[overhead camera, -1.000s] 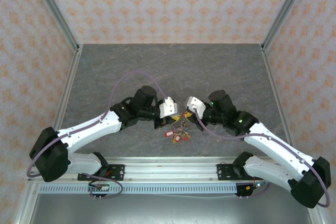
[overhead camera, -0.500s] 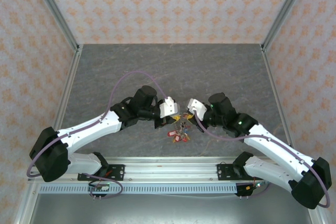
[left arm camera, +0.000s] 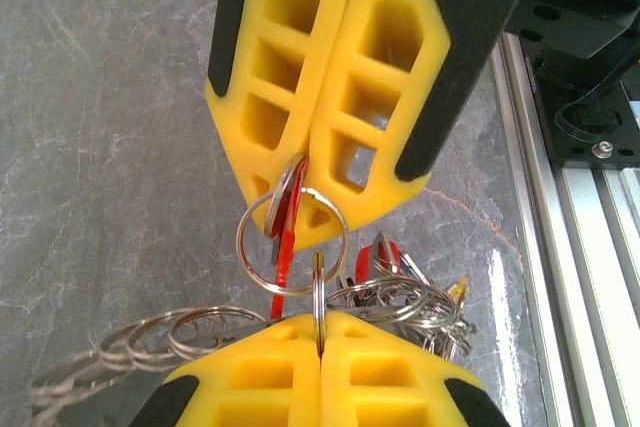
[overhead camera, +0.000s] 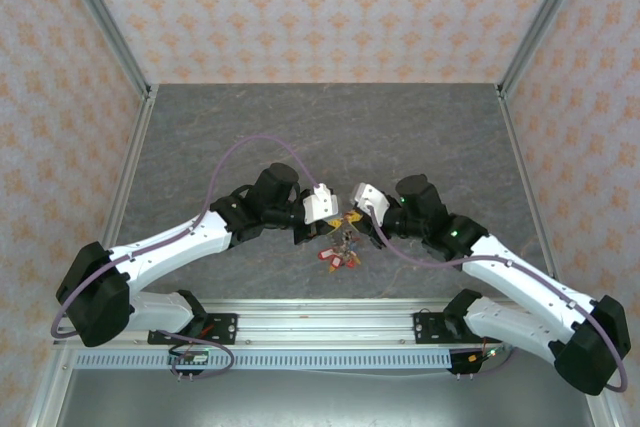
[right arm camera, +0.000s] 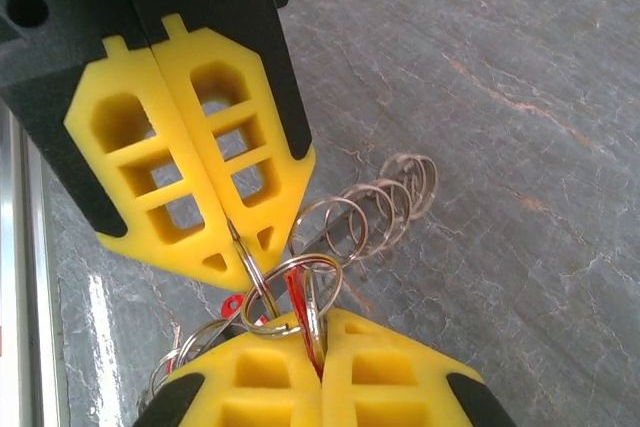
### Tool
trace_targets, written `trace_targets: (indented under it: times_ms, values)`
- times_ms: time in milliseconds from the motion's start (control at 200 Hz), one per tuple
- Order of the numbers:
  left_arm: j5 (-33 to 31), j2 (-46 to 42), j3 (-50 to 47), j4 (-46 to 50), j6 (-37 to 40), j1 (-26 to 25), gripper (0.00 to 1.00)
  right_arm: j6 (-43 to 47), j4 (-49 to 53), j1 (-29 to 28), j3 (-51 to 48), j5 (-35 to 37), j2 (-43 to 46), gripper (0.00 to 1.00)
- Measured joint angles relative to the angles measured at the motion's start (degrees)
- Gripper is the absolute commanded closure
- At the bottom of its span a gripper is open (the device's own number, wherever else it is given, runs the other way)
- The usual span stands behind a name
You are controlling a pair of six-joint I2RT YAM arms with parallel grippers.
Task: Put the keys on the keyring
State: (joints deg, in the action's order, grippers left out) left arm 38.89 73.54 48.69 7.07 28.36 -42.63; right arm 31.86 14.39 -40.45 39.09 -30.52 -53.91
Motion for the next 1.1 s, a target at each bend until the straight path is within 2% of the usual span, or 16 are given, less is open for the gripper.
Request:
trace_targets:
  times_ms: [330, 621, 761, 1101]
  values:
    - [-0.55, -0.59, 0.0, -0.5, -0.81, 0.0, 1.0, 3.21, 2.56, -0.9, 0.13, 7.91, -0.35, 0.95]
    - [-1.11, -0.7, 0.0, -0.44, -0.98, 0.0, 1.0, 2.38, 2.34, -1.01, -1.66, 8.09, 1.84, 0.78]
    - [-2.29, -0.7, 0.02, 0.59, -0.24, 0.0, 1.0, 1.22, 2.16, -1.01, -2.6, 7.17, 3.63, 0.73]
    - [-7.54, -0.81, 2.84, 8.81, 4.42, 0.0, 1.0, -2.47, -8.39, -1.03, -6.97, 10.86, 13.05, 0.67]
